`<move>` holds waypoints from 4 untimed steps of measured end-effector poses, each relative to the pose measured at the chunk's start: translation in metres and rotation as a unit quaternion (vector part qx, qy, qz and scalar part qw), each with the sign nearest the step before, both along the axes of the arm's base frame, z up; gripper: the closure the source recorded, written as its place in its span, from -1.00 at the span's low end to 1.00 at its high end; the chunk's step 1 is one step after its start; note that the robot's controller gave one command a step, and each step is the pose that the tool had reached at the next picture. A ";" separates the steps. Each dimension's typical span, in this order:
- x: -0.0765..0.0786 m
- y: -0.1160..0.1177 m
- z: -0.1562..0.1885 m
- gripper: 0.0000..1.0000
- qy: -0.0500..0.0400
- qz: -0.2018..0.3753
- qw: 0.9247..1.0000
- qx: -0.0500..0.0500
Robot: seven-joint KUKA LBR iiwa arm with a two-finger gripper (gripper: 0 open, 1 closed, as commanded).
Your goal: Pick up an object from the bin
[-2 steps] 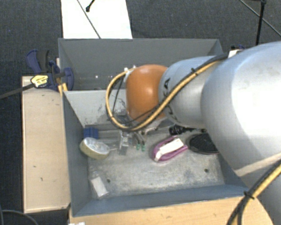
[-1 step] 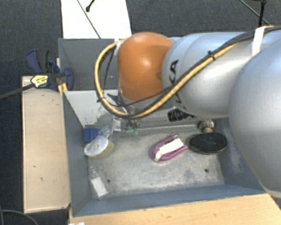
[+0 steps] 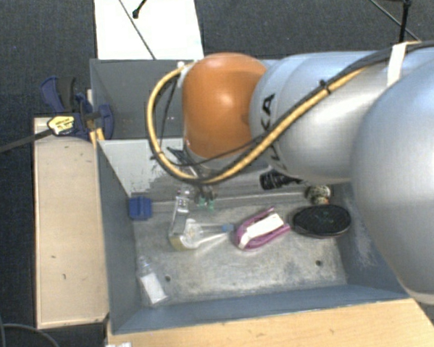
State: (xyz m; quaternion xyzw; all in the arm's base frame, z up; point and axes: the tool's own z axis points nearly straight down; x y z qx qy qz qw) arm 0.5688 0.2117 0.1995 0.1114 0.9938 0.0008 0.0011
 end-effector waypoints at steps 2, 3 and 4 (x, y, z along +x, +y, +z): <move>-0.028 -0.016 -0.084 -1.00 -0.001 0.221 0.975 0.001; -0.086 -0.088 -0.113 -1.00 0.001 0.212 0.977 -0.001; -0.084 -0.082 -0.112 1.00 -0.002 0.213 0.977 0.001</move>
Offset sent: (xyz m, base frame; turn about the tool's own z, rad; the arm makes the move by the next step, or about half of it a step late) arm -0.0224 -0.0612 -0.0789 -0.4062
